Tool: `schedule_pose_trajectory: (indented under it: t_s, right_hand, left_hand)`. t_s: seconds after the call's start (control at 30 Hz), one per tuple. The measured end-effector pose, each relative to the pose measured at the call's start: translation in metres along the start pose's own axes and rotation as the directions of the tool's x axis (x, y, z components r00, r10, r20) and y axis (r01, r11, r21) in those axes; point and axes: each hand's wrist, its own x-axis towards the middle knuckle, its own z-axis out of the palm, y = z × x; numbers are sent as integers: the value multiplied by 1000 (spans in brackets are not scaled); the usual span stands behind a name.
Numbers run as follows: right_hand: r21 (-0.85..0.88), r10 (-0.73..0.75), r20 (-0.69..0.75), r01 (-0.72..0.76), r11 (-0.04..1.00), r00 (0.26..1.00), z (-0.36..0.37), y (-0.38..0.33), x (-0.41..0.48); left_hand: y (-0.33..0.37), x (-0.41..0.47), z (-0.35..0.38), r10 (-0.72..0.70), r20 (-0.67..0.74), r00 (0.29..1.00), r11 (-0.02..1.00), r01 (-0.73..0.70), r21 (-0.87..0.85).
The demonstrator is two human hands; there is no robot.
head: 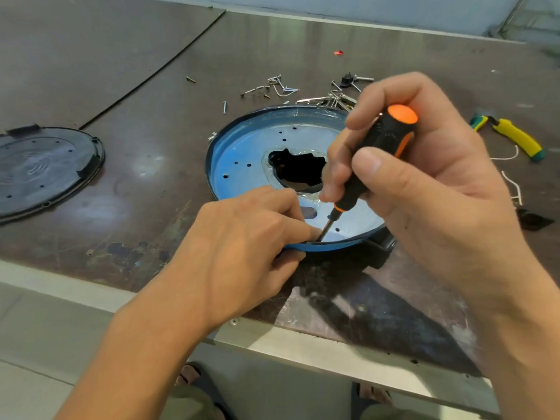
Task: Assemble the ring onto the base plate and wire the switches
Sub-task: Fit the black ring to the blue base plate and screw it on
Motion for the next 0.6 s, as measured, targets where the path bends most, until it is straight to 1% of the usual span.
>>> schedule_pose_trajectory:
  t_s: [0.1, 0.23, 0.3, 0.43, 0.53, 0.6]
  right_hand:
    - [-54, -26, -18, 25, 998, 1000, 2, 5, -2]
    - [-233, -116, -93, 92, 968, 989, 9, 8, -1]
    - [-284, -141, -96, 108, 953, 985, 8, 5, -1]
    - [-338, -104, -103, 63, 939, 989, 3, -6, -4]
    - [-444, -106, -176, 17, 896, 979, -3, -14, -5]
    - [-471, -106, -240, -20, 882, 965, -3, -20, -4]
  left_hand:
    - [0, 0, 0, -8, -1, 1000, 1000, 8, -12]
    - [-2, 1, 3, -17, 13, 1000, 1000, 17, -26]
    - [-3, 1, 3, -16, 11, 1000, 999, 17, -31]
    - [-2, 0, 2, -6, -5, 1000, 1000, 6, -26]
    - [-2, 0, 2, -4, 11, 1000, 1000, 4, -31]
    - [-2, 0, 2, -3, 12, 1000, 1000, 3, -29]
